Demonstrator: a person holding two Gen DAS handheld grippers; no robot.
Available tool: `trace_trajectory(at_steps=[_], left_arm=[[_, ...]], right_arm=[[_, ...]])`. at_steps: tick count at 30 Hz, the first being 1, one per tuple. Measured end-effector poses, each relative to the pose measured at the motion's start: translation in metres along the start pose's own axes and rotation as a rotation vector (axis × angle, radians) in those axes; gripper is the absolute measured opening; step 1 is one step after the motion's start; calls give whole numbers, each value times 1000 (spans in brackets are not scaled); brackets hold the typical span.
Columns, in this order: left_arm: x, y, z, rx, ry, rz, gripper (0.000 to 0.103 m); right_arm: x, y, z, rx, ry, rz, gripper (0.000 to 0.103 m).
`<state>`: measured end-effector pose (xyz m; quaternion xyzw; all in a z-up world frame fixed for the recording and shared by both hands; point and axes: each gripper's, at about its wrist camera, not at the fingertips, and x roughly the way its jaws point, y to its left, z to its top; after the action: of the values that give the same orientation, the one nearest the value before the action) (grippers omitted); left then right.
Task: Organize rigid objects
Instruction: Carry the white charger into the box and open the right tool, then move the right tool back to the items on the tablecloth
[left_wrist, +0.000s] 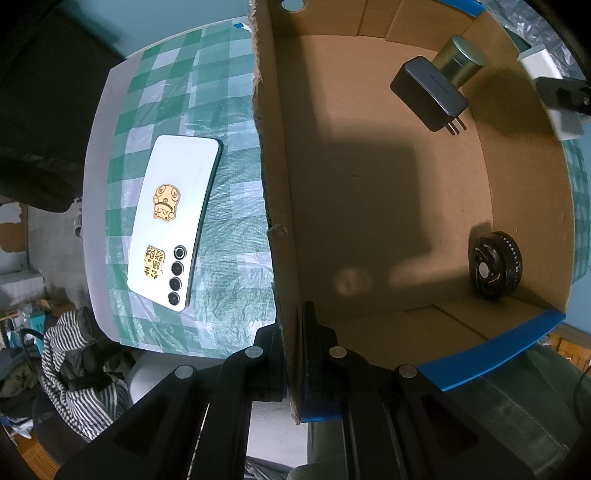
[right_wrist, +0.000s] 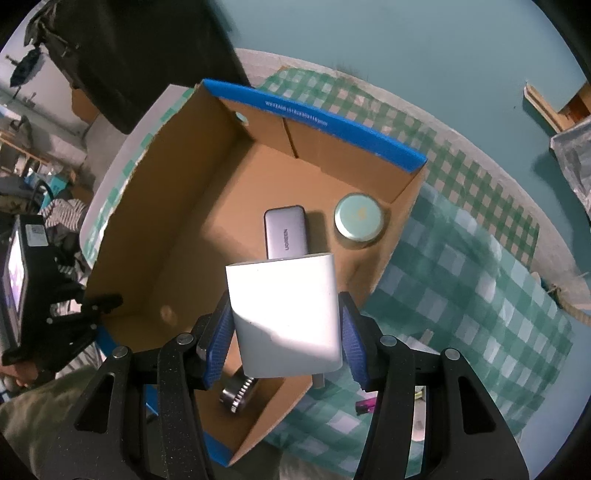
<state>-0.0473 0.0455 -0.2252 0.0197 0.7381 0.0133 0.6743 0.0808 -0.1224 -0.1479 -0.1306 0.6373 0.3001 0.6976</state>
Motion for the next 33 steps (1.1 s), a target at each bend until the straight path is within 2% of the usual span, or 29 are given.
trace_trajectory(at_steps=[16, 33], left_arm=[[-1, -1, 0, 3, 1, 1, 5], [-2, -4, -2, 9, 6, 2, 5]], right_arm=[[17, 8, -4, -31, 29, -32, 54], [-6, 3, -9, 8, -28, -1, 54]])
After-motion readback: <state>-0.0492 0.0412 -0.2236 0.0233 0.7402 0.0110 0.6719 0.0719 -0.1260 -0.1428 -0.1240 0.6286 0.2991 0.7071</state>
